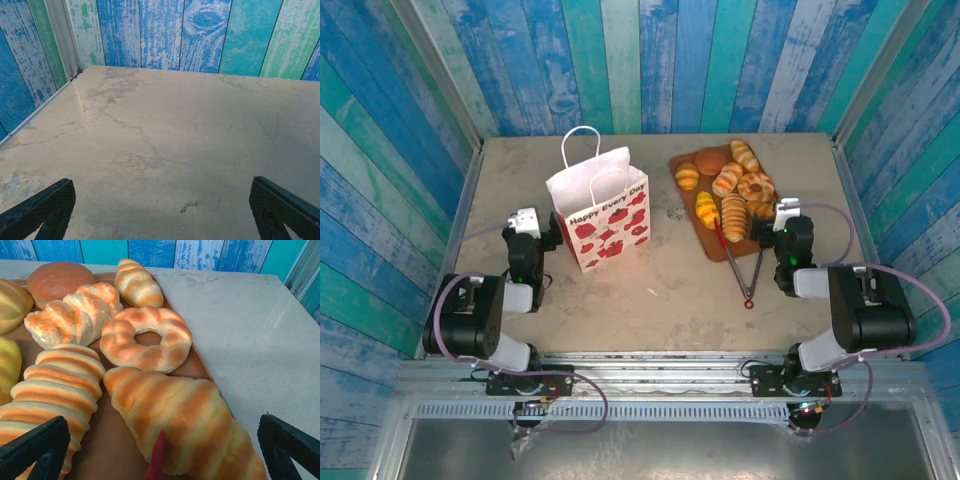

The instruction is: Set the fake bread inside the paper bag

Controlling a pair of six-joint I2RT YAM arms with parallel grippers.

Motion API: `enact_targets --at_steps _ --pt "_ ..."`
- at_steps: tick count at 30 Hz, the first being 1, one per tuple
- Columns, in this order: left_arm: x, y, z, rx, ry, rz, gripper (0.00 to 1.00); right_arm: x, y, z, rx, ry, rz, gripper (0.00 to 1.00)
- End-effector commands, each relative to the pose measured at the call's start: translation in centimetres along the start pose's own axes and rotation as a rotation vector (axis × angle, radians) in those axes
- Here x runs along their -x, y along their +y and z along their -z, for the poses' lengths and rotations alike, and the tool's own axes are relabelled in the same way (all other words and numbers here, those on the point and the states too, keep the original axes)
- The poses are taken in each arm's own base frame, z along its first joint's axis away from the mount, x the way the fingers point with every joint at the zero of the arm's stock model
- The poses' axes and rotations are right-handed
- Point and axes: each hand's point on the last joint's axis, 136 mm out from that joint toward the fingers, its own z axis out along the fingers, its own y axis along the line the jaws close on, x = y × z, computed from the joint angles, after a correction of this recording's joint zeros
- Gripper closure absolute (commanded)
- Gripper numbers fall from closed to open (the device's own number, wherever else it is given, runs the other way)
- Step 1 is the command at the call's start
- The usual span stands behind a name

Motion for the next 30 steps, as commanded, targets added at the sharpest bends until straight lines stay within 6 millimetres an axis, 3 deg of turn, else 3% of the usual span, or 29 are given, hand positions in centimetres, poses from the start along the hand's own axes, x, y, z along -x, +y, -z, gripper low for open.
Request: enact_targets --at_steps 1,30 --pt "0.42 -0.04 -0.54 -0.002 -0.017 -0.013 0.06 0.58 0.03 -0.09 -0.007 -0.011 0.015 0.00" --pt "0.46 -0.04 -0.54 -0.002 -0.018 -0.011 0.06 0.68 0.12 -0.06 -0.019 -0.013 0.024 0.00"
